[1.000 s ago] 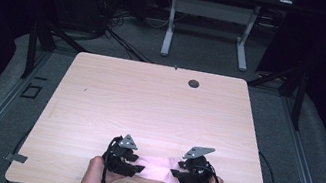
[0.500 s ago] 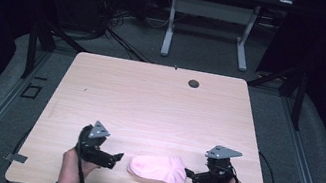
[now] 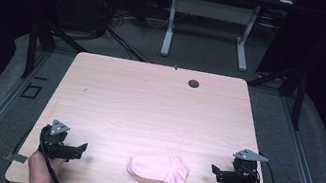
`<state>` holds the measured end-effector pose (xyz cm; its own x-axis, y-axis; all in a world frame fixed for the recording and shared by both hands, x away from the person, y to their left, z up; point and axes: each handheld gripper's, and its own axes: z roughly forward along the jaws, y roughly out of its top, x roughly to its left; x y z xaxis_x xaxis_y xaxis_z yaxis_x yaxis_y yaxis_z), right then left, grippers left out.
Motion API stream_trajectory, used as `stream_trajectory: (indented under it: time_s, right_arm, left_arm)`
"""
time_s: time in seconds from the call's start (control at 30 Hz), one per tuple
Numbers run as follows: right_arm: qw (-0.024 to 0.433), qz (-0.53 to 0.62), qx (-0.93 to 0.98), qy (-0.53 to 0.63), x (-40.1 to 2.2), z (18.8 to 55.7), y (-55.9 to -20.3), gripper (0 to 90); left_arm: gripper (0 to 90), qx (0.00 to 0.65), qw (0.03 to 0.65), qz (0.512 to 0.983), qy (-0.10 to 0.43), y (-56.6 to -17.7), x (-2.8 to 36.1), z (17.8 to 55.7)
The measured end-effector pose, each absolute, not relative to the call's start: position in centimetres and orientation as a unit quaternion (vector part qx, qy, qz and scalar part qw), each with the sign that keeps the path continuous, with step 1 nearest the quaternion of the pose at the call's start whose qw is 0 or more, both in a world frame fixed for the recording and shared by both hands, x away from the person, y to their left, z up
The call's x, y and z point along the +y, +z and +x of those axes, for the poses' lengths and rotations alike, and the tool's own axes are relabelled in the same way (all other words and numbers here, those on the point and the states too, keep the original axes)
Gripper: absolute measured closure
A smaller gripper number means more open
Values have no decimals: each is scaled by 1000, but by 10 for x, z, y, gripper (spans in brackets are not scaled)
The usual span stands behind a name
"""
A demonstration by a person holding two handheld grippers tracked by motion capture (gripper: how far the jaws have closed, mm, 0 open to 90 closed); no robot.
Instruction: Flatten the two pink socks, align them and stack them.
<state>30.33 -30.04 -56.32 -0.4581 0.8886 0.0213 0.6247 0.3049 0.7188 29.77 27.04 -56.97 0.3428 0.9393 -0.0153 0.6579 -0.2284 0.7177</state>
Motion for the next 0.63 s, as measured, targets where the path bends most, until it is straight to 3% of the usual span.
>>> stream_trajectory:
  time_s: [0.27, 0.63]
  right_arm:
    - [210, 493, 785, 309, -309, 312, -583, 0]
    - [210, 510, 768, 324, -313, 317, -590, 0]
  left_arm:
    - [0, 547, 308, 742, 234, -593, 276, 302]
    - [0, 563, 305, 732, 233, -593, 281, 304]
